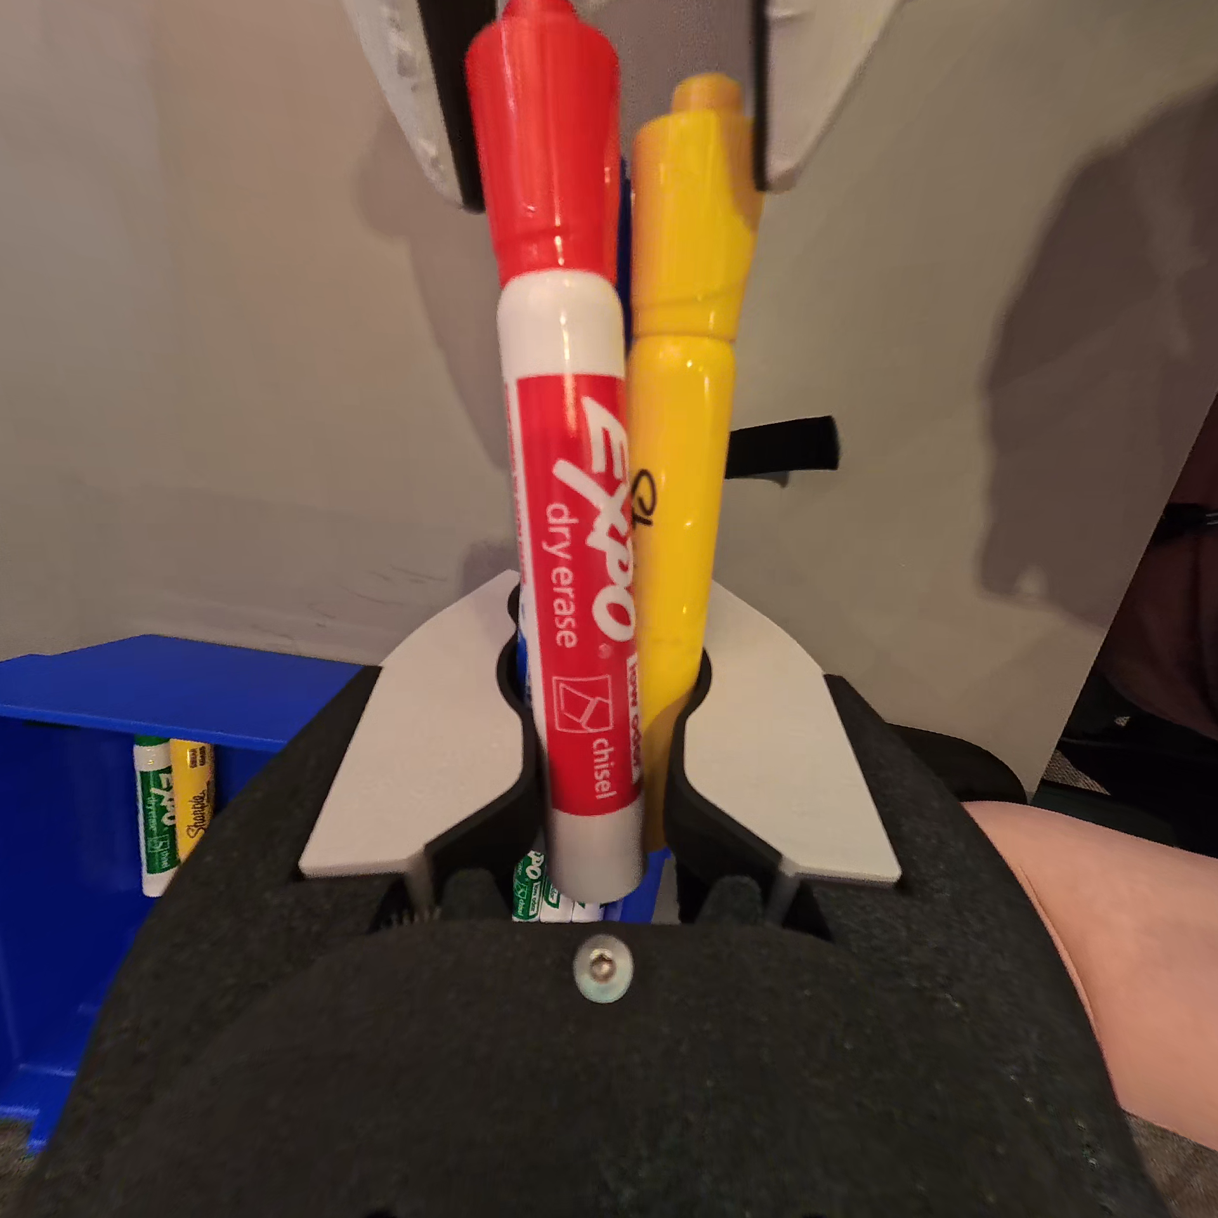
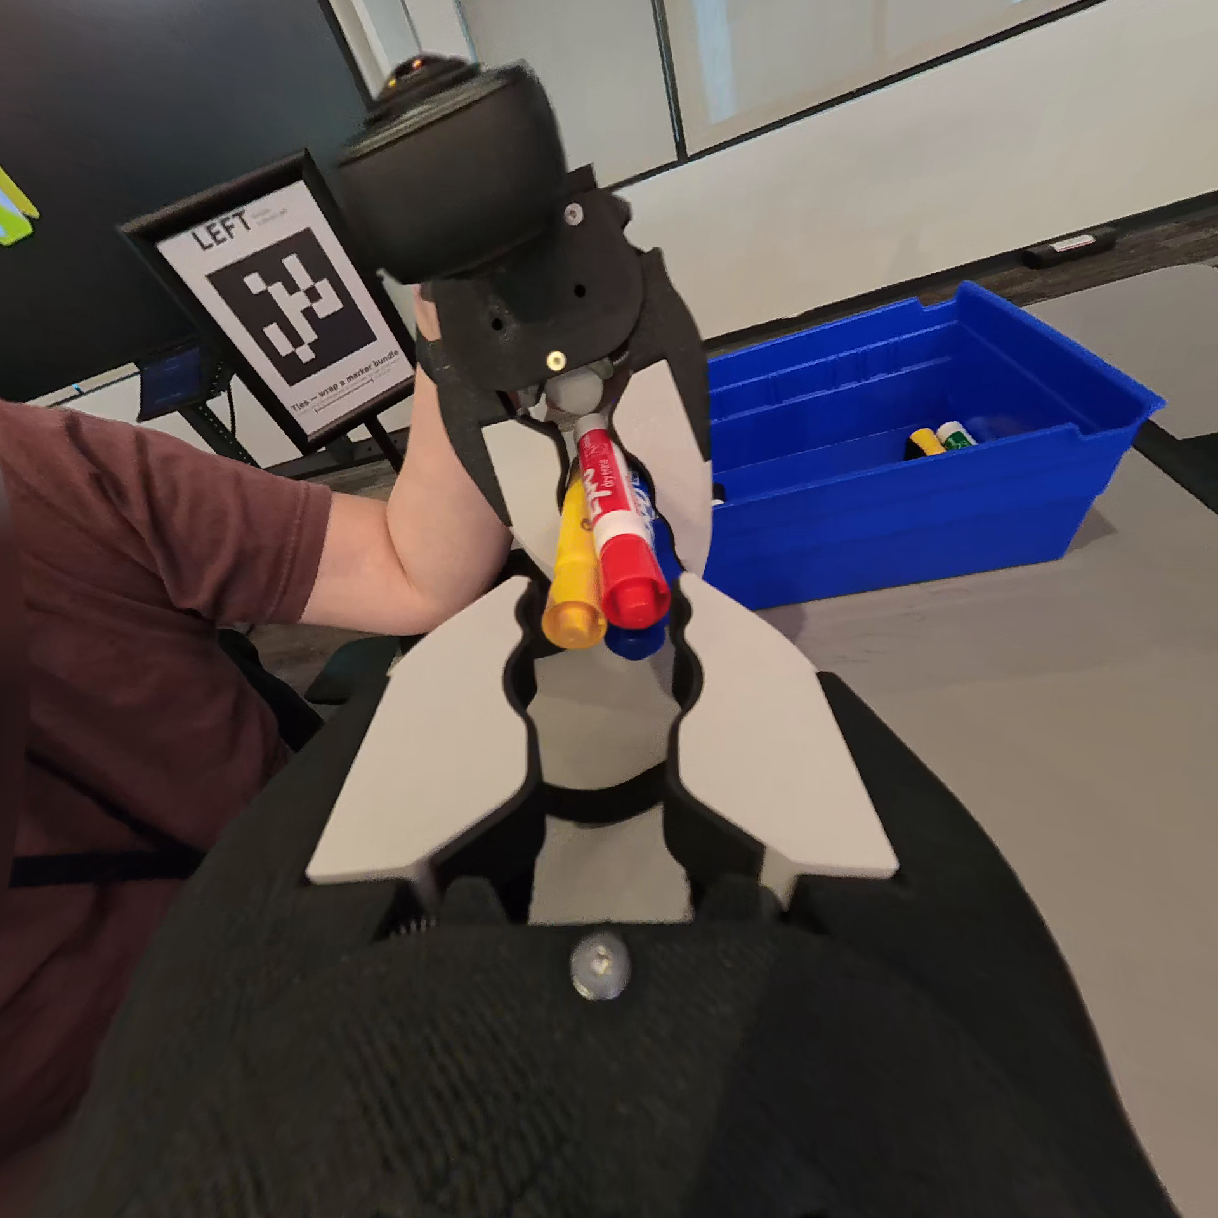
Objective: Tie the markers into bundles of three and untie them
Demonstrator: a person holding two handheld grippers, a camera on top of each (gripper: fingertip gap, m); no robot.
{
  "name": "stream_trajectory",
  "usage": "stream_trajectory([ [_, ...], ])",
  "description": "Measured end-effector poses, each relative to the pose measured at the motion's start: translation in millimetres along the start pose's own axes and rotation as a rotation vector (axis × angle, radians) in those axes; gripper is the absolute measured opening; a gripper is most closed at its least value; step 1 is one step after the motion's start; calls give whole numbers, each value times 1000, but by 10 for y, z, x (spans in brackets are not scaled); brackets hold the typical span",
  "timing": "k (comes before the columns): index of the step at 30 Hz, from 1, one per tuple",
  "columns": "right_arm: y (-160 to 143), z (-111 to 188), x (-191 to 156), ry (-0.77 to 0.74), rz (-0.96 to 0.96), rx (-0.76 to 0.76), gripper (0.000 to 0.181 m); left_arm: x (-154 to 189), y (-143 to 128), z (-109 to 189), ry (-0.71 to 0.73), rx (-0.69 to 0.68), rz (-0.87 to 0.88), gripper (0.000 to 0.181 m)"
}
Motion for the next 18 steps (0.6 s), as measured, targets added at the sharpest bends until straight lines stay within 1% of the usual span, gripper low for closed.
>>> stream_trajectory([
  [3, 22, 9, -17, -8, 37, 5, 49, -11, 1, 1, -1, 4, 4, 43],
  [5, 77, 52, -3, -31, 60, 47, 52, -33, 10, 12, 15, 12, 5, 43],
  [8, 197, 180, 20, -73, 105, 149, 60, -45, 14, 36, 10, 33, 9, 43],
  [11, 239, 352, 55, -124, 159, 182, 60, -98, -42, 74, 26, 38, 38, 43],
  [12, 221, 394, 25, -112, 201, 171, 58, -127, -73, 93, 39, 39, 49, 43],
  [13, 177, 423, -37, -78, 254, 147, 53, -149, -105, 115, 45, 41, 64, 43],
  [15, 1, 425, -172, -22, 353, 49, 47, -187, -173, 164, 56, 50, 89, 43],
  [18, -400, 224, -312, 16, 453, -156, 46, -231, -263, 210, 82, 40, 113, 43],
])
Point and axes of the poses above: each gripper's, where its closed fingertips meet, z back along the fingers, y out of its top, x = y × z across the jaws, the point moved 4 cm from there along z, back along the fingers, and after that the axes turned 8 degrees about z, right-handed, at the moved point
